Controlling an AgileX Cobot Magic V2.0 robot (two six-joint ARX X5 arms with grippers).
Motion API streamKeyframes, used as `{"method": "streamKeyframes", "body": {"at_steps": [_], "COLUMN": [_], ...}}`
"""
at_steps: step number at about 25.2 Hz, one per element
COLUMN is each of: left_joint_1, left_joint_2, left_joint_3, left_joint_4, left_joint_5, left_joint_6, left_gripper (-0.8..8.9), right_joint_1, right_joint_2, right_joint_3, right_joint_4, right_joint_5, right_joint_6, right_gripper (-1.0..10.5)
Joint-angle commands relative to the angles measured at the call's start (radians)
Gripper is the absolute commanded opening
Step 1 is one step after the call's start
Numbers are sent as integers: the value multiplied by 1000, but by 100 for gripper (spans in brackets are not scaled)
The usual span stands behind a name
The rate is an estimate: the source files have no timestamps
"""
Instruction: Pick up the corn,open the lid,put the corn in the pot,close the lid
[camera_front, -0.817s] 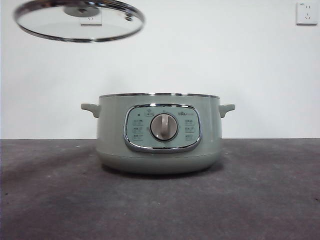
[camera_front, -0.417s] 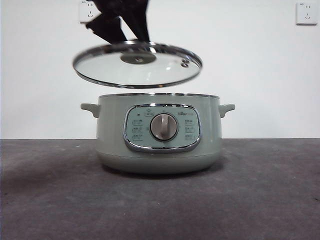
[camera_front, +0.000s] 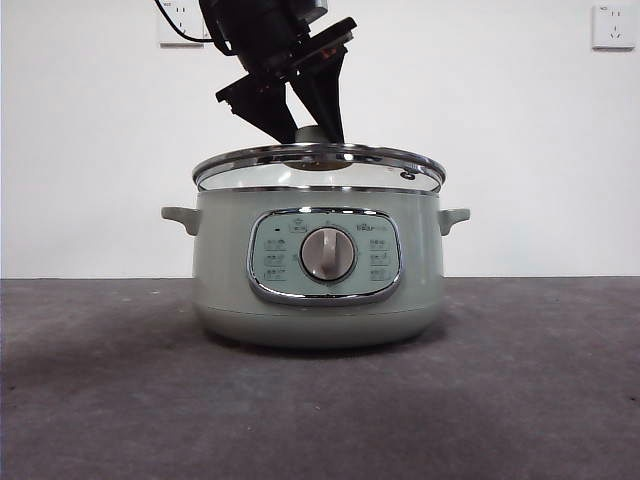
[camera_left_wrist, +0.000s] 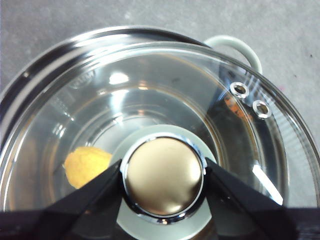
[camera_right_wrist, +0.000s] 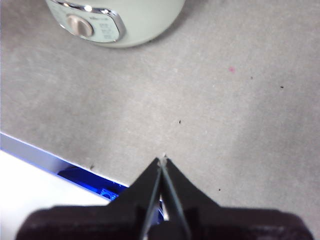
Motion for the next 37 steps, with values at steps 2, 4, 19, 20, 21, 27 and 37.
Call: {"method": "streamKeyframes", "body": {"at_steps": [2, 4, 19, 20, 21, 27, 37], "left_joint_1": [-4, -4, -9, -10, -10, -14, -24], "left_joint_2": [42, 58, 78, 78, 78, 78, 78], "left_joint_3": [4, 4, 4, 4, 4, 4, 4], "left_joint_4": [19, 19, -13, -13, -14, -19, -17], "left_joint_5": [-46, -64, -120, -121, -121, -124, -109], "left_joint_6": [-9, -6, 88, 89, 90, 114, 140], "left_gripper": [-13, -12, -13, -12, -12, -13, -13], "right_joint_1": [1, 1, 1, 1, 1, 1, 1], "right_joint_2": [-24, -32, -32, -32, -32, -32, -32], "right_joint_3": [-11, -11, -11, -11, -11, -11, -11], "right_joint_4": [-19, -20, 0, 1, 2, 7, 24], "right_joint_5": [-5, -4, -4, -4, -4, -4, -4], "right_joint_6": [0, 0, 0, -1, -1, -11, -11], "right_gripper": [-7, -8, -7, -8, -7, -8, -8]}}
